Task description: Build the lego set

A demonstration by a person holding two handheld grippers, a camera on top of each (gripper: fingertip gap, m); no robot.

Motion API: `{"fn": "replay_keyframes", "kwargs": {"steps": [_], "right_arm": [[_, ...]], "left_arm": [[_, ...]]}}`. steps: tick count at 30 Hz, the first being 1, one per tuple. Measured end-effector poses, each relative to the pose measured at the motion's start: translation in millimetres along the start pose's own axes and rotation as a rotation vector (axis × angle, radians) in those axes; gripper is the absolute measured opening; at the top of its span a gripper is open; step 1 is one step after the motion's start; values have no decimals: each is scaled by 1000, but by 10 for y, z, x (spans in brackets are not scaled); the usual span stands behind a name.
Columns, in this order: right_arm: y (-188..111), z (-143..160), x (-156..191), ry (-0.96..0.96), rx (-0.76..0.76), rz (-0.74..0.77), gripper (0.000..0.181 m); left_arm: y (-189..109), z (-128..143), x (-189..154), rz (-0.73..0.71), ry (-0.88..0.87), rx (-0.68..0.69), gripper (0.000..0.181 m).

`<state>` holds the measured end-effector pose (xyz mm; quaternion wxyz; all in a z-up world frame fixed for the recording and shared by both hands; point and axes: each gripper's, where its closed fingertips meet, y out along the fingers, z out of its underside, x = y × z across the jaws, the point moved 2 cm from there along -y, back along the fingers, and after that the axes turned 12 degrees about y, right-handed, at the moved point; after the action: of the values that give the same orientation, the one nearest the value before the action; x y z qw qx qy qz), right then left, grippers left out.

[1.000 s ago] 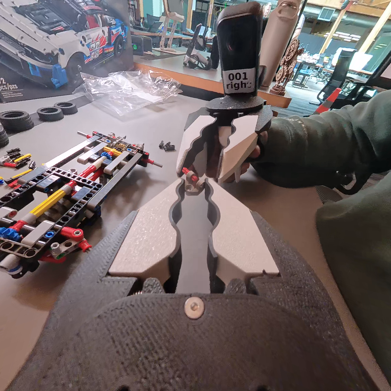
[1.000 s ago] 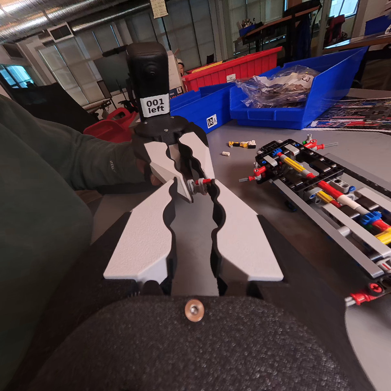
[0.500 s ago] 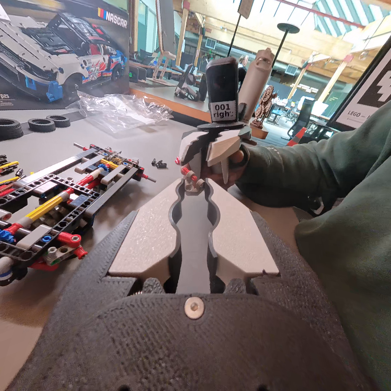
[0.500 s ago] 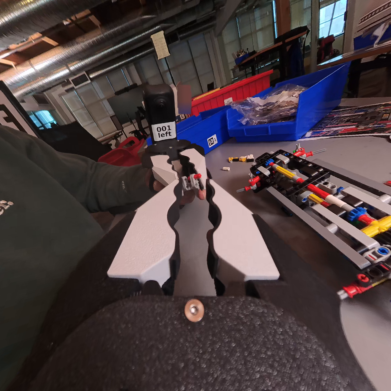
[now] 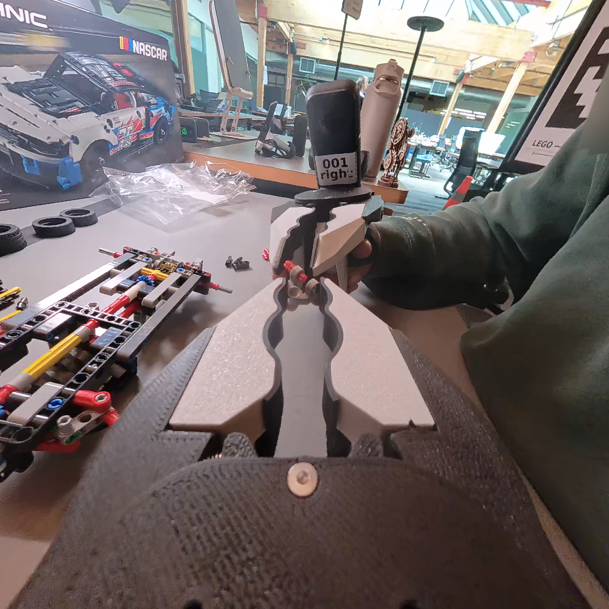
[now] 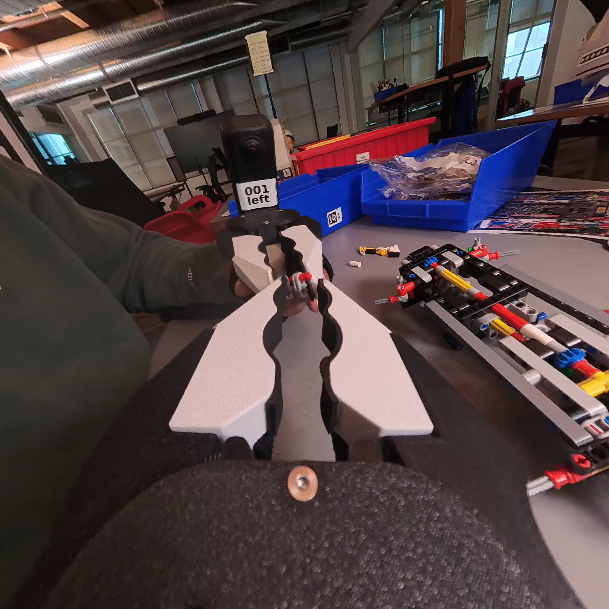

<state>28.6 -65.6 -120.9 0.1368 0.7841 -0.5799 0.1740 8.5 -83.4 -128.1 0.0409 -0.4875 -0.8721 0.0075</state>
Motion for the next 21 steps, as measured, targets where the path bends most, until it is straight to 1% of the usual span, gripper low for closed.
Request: {"fn": "replay_keyframes", "kwargs": {"steps": [4, 6, 8, 12, 14, 21], "right_arm": [[-11, -21, 44, 8, -10, -34, 14], [-20, -12, 106, 44, -1, -91, 8], [-32, -20, 172, 90, -4, -153, 7], [-58, -12, 283, 181, 15, -266, 3], [-56, 5, 338, 198, 26, -304, 5], [-77, 113, 531, 185, 111, -412, 1]], "left_arm": [[16, -10, -69, 19, 55, 1, 17], [12, -36, -106, 40, 61, -16, 17], [2, -80, -159, 77, 57, -46, 16], [-22, -140, -288, 179, 21, -86, 16], [-36, -156, -355, 239, -6, -96, 16], [-75, -157, -560, 418, -76, -99, 16]]}}
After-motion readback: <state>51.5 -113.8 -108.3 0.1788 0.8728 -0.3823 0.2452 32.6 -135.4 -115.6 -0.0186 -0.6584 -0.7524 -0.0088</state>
